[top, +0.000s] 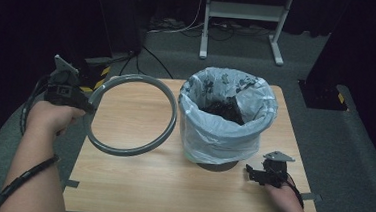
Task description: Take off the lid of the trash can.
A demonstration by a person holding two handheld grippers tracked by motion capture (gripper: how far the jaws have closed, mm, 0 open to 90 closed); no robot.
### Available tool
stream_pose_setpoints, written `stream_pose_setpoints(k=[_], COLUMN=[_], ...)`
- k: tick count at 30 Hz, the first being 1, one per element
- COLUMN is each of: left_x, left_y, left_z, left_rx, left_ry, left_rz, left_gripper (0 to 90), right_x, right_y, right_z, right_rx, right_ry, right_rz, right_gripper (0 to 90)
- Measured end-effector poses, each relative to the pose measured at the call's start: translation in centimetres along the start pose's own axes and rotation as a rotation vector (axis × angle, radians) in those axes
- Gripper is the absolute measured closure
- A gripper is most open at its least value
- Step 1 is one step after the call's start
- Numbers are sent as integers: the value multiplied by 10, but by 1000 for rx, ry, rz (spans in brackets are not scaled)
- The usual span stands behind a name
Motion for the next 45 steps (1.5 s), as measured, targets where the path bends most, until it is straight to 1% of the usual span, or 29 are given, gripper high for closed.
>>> stream_pose_setpoints(k=[3, 7, 10, 13, 15, 16, 18, 21, 22, 23, 25, 26, 28, 32, 33, 36, 38, 39, 41, 42, 45], left_x=[1, 3, 4, 5, 7, 8, 8, 8, 9, 8, 8, 7, 7, 7, 7, 11, 13, 14, 17, 18, 21], left_y=[-1, -1, -1, -2, -3, -4, -5, -5, -6, -6, -7, -7, -8, -11, -11, -14, -15, -16, -18, -19, -21], left_z=[7, 13, 18, 23, 27, 30, 33, 38, 40, 42, 47, 50, 55, 64, 67, 74, 78, 79, 83, 86, 92], left_rx=[1, 5, -4, -8, -3, 7, 15, 9, 16, 16, 19, 10, 15, 16, 11, 19, 17, 23, 25, 21, 27], left_ry=[11, 14, 12, 18, 29, 38, 34, 42, 40, 39, 39, 39, 41, 39, 35, 39, 40, 41, 55, 51, 57], left_rz=[8, 11, 5, 9, 12, 13, 18, 20, 28, 26, 34, 30, 43, 51, 46, 52, 48, 46, 40, 30, 33], left_gripper=[772, 772, 772, 772, 772, 772, 772, 772, 772, 772, 772, 772, 771, 770, 770, 770, 770, 771, 771, 771, 771], right_x=[0, 0, 0, 0, 0, 0, 0, 0, 0, 0, 0, 0, 0, 1, 1, 1, 0, 1, 1, 1, 1], right_y=[0, 0, 0, 0, 0, 0, 0, 0, 0, 0, 0, 0, 0, 0, 0, 0, 0, 0, 0, 0, 0], right_z=[0, 0, 0, 0, 0, 0, 0, 0, 0, 0, 0, 0, 0, 0, 0, 0, 0, 0, 0, 0, 0], right_rx=[1, 0, 0, 0, 0, 0, 0, 0, 1, 0, 0, 0, 1, 1, 1, 1, 1, 1, 3, 2, 3], right_ry=[1, 1, 1, 1, 0, 1, 1, 1, 2, 1, 1, 1, 2, 2, 2, 2, 1, 2, 2, 2, 2], right_rz=[3, 1, 0, 0, 0, 0, 0, 0, 3, 0, -1, -1, 3, 3, 3, 3, 3, 3, 3, 3, 3], right_gripper=[101, 101, 100, 100, 100, 101, 101, 100, 100, 101, 101, 100, 101, 101, 101, 101, 101, 101, 101, 101, 101])
Point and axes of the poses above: each handheld gripper's, and its own axes: z roughly forward along the jaws, y roughly out of its top, x roughly to its left, the point moved 9 cm from there along z, roughly forward along the jaws, and after that the axes turned 10 degrees about -z, right-handed, at the moved point
